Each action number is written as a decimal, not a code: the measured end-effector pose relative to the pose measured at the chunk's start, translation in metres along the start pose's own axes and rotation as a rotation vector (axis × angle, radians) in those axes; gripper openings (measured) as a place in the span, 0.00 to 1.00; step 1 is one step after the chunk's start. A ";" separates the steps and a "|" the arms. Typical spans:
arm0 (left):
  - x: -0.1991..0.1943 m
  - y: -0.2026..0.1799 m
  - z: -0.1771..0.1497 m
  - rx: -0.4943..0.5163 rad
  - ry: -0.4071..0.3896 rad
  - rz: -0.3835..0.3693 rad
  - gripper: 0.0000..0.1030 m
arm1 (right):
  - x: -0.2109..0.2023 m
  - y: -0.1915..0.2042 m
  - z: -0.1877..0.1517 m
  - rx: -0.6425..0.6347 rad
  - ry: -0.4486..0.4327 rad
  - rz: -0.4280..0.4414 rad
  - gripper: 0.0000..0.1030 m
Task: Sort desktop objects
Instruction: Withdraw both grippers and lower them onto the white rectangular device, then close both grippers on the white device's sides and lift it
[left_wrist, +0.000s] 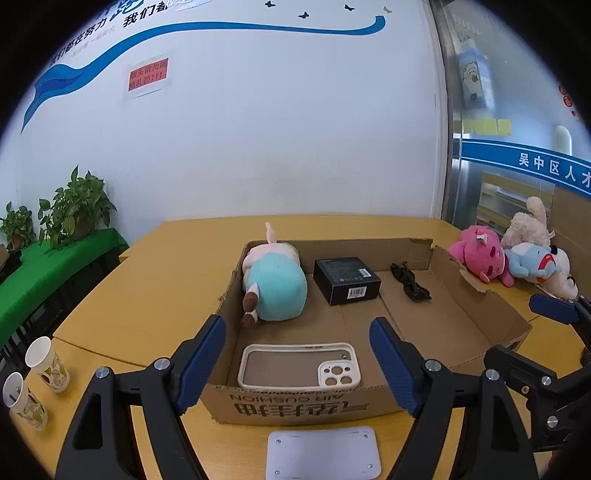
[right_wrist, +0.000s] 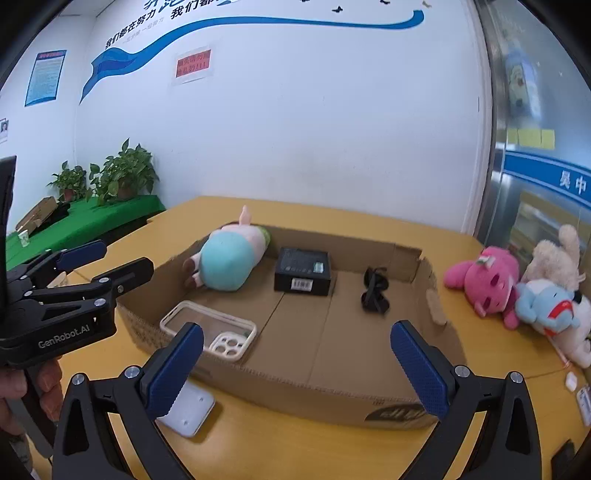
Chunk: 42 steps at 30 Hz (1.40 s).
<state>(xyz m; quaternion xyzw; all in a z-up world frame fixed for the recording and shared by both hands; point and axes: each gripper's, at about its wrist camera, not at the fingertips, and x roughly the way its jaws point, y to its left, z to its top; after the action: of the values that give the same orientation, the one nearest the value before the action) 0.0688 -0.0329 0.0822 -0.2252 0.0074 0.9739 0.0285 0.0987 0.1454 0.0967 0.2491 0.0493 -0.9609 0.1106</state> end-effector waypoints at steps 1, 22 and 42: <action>0.002 0.003 -0.004 0.000 0.018 -0.003 0.78 | 0.001 -0.001 -0.007 0.008 0.016 0.017 1.00; 0.083 0.044 -0.091 -0.220 0.548 -0.339 0.56 | 0.096 0.071 -0.096 -0.080 0.453 0.391 0.87; 0.047 -0.052 -0.113 -0.246 0.605 -0.409 0.48 | 0.030 0.016 -0.145 -0.195 0.437 0.294 0.72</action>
<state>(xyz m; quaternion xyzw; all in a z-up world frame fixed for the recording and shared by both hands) 0.0793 0.0180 -0.0402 -0.5010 -0.1465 0.8311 0.1917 0.1450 0.1464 -0.0445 0.4430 0.1276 -0.8488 0.2589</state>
